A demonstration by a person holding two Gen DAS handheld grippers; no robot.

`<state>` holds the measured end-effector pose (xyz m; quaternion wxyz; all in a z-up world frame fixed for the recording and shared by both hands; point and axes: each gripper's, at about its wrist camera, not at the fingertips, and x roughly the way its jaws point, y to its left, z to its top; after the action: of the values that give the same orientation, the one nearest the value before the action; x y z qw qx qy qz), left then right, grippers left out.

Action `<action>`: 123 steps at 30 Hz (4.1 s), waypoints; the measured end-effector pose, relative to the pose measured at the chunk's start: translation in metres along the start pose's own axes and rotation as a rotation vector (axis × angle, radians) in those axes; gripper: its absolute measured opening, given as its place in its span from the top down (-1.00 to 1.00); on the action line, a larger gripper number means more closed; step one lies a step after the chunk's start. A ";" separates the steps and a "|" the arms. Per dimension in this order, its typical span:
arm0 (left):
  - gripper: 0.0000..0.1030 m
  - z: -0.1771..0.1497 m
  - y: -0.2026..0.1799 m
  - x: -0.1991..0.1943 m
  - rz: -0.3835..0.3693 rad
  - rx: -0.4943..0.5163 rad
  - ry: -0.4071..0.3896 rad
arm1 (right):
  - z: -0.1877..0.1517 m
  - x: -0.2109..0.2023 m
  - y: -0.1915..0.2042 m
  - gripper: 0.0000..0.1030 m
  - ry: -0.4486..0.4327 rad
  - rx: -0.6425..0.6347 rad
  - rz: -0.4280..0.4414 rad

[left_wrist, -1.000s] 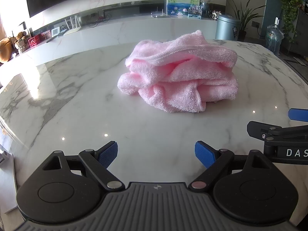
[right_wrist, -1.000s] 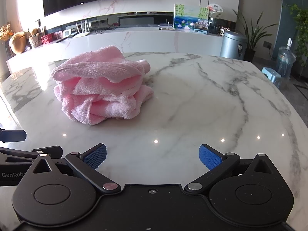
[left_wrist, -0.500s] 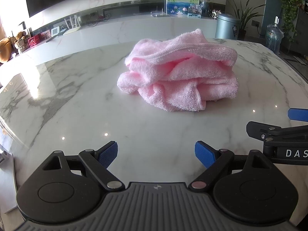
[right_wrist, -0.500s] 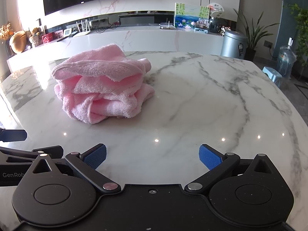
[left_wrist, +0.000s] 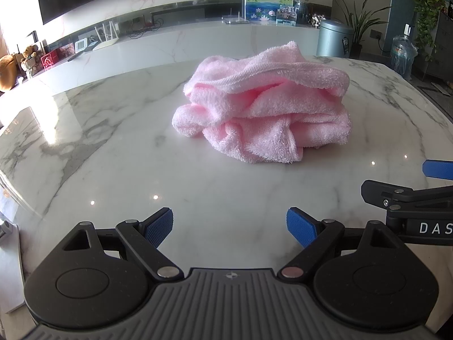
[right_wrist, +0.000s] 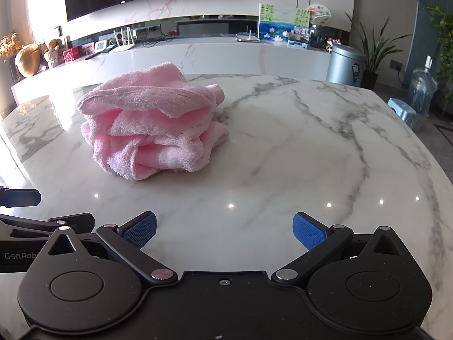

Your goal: Fold towel

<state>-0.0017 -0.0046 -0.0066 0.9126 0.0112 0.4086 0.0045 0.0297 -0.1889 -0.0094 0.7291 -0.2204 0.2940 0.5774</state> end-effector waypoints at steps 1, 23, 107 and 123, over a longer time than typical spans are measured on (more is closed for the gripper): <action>-0.70 0.000 0.000 0.000 0.000 0.000 0.000 | 0.000 0.000 0.000 -0.99 0.000 0.000 0.001; -0.70 -0.001 -0.001 0.002 0.005 0.000 0.005 | -0.001 -0.002 -0.001 -0.99 -0.002 -0.019 0.016; 0.38 0.066 -0.012 0.046 -0.171 0.250 -0.030 | 0.036 0.021 -0.005 0.88 0.197 -0.180 0.193; 0.85 0.054 0.017 0.035 -0.087 0.197 0.064 | 0.030 0.000 -0.038 0.93 0.236 -0.118 0.079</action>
<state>0.0617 0.0124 0.0040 0.8930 0.0831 0.4359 -0.0750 0.0714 -0.1781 0.0114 0.6520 -0.3171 0.3517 0.5922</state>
